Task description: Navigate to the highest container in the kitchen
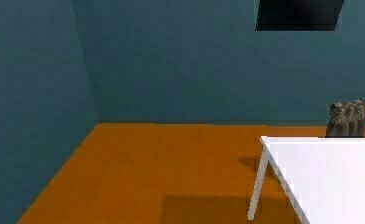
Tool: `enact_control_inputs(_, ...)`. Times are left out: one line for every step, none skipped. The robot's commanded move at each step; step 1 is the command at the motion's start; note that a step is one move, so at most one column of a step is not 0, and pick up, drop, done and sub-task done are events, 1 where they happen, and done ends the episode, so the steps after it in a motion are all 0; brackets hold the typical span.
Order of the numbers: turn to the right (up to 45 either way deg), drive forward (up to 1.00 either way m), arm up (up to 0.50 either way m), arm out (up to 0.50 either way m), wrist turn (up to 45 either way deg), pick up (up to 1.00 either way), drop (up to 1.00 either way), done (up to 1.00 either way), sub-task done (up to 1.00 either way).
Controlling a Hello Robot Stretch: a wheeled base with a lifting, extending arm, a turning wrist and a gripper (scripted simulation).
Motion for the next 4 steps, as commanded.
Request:
enact_control_inputs(0.0,1.0,0.0,0.0,0.0,0.0,0.0,0.0,0.0)
enact_control_inputs(9.0,0.0,0.0,0.0,0.0,0.0,0.0,0.0,0.0)
enact_control_inputs(0.0,0.35,0.0,0.0,0.0,0.0,0.0,0.0,0.0)
enact_control_inputs(45.0,0.0,0.0,0.0,0.0,0.0,0.0,0.0,0.0)
